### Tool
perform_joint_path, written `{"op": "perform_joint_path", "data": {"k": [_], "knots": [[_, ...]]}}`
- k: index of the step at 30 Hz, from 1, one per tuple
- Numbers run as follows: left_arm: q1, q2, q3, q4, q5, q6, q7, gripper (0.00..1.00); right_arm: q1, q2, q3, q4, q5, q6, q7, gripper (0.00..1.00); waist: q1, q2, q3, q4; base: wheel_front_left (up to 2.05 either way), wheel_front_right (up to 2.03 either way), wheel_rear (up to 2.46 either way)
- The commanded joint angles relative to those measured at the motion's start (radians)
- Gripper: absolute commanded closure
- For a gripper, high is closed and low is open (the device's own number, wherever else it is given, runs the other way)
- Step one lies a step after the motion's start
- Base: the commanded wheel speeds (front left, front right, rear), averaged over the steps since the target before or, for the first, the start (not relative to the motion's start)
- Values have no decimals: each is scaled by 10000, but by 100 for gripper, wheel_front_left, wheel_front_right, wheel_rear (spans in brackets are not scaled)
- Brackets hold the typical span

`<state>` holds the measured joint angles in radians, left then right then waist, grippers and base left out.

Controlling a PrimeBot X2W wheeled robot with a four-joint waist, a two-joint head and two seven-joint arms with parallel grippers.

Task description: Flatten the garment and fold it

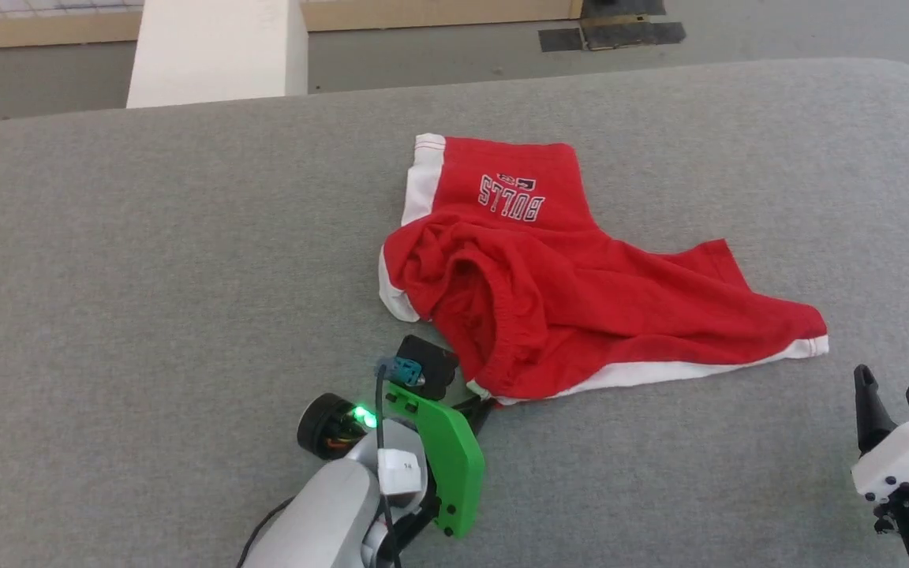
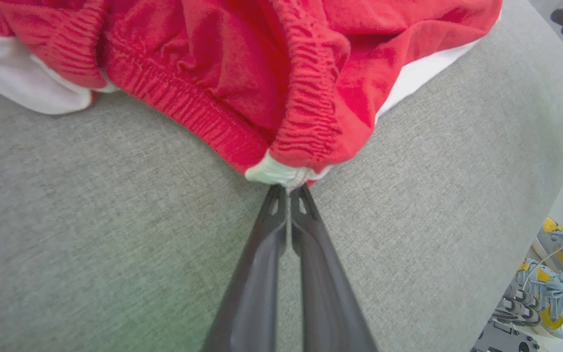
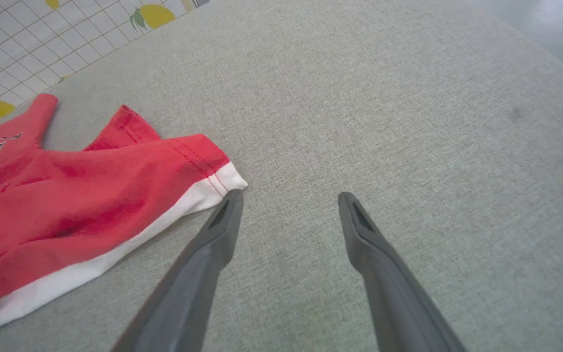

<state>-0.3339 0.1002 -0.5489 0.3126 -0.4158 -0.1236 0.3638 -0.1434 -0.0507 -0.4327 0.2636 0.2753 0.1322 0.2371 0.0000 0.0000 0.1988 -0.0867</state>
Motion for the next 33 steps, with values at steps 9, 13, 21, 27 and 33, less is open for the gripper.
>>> {"op": "perform_joint_path", "data": {"k": [9,13,21,27,33], "knots": [[132,47,401,-465,-709,189,-665,100,-410,5,494,-162,-907,-15,1083,0,0,0,-53,422,0,0,0],[442,134,548,-789,-910,303,-678,100,-722,5,516,-18,-1687,-15,1753,0,0,0,88,569,0,0,0],[626,143,451,-1034,-1053,313,-612,100,-1294,5,584,727,-2678,-15,2459,0,0,0,274,804,0,0,0],[649,136,384,-1009,-1120,318,-673,100,-1407,5,833,1077,-2499,-15,2656,100,0,0,178,911,0,0,0],[705,-44,869,-1280,-1775,328,-1208,100,-1504,5,1172,307,-1503,-15,2644,100,0,0,-104,875,0,0,0]]}}
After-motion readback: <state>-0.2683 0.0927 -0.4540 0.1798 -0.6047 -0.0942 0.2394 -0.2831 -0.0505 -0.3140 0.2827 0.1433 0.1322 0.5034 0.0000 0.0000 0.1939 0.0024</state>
